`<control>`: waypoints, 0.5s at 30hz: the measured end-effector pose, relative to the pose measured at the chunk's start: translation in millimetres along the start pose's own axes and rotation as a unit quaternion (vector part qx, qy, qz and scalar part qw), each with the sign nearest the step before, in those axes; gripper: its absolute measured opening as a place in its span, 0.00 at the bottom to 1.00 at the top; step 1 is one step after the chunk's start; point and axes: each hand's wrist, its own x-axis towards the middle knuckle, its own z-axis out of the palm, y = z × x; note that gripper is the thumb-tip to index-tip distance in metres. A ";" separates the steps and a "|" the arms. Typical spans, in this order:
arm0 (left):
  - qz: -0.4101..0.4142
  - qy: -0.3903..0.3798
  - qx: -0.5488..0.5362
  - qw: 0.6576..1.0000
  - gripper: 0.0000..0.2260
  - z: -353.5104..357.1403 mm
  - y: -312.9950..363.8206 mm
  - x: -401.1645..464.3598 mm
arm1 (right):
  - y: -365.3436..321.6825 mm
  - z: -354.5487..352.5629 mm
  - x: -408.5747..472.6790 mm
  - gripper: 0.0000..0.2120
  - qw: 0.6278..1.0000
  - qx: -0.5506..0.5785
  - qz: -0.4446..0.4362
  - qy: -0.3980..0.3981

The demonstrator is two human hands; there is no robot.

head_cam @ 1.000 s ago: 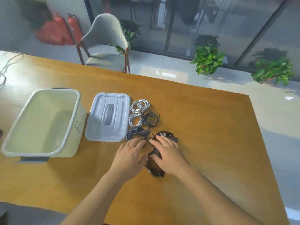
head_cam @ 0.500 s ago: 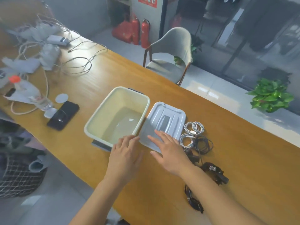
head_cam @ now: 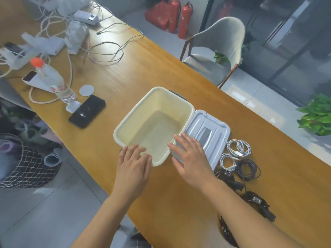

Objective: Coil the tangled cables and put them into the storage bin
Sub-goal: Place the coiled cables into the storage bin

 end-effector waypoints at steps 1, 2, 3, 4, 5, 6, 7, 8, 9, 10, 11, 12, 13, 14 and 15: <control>-0.007 0.002 -0.006 1.000 0.17 0.2 -2.8 0.4 | -2.0 0.9 -0.5 0.21 1.000 0.007 0.000 0.005; -0.013 0.005 -0.012 1.000 0.19 0.4 -5.1 0.7 | -3.9 1.5 -1.4 0.20 1.000 0.011 0.000 0.008; -0.019 0.008 -0.018 1.000 0.19 0.5 -7.3 0.8 | -5.7 1.9 -2.3 0.20 1.000 0.014 0.000 0.008; -0.026 0.010 -0.024 0.999 0.20 0.3 -9.5 0.8 | -7.5 2.1 -3.4 0.20 1.000 0.016 0.000 0.008; -0.035 0.012 -0.031 0.999 0.20 -0.1 -11.5 0.6 | -9.5 2.2 -4.9 0.20 1.000 0.018 -0.001 0.009; -0.047 0.016 -0.039 0.998 0.20 -0.9 -14.1 0.7 | -12.0 2.7 -6.0 0.20 1.000 0.019 -0.002 0.010; -0.061 0.023 -0.048 0.997 0.21 -1.9 -16.5 1.4 | -14.1 3.0 -6.7 0.20 1.000 0.019 -0.003 0.010; -0.076 0.029 -0.059 0.995 0.22 -3.2 -18.6 2.5 | -16.2 2.9 -7.6 0.20 1.000 0.019 -0.005 0.010; -0.090 0.031 -0.071 0.993 0.22 -4.7 -21.5 3.9 | -18.3 3.1 -7.6 0.20 1.000 0.020 -0.006 0.009; -0.103 0.034 -0.081 0.991 0.22 -6.2 -24.5 5.3 | -20.2 3.4 -7.3 0.20 1.000 0.022 -0.007 0.007; -0.115 0.038 -0.092 0.988 0.21 -7.6 -27.7 6.5 | -22.1 3.7 -7.2 0.20 1.000 0.026 -0.008 0.004; -0.128 0.043 -0.101 0.986 0.21 -9.3 -31.8 7.4 | -24.6 4.3 -6.7 0.20 0.999 0.031 -0.009 0.000; -0.144 0.048 -0.112 0.982 0.22 -11.4 -36.0 8.5 | -27.1 5.0 -6.1 0.20 0.999 0.036 -0.011 -0.006; -0.160 0.050 -0.124 0.978 0.24 -13.6 -40.2 9.6 | -29.5 5.8 -5.5 0.20 0.999 0.039 -0.013 -0.011; -0.174 0.049 -0.136 0.974 0.24 -15.7 -44.7 10.6 | -31.7 7.2 -4.8 0.20 0.999 0.043 -0.015 -0.013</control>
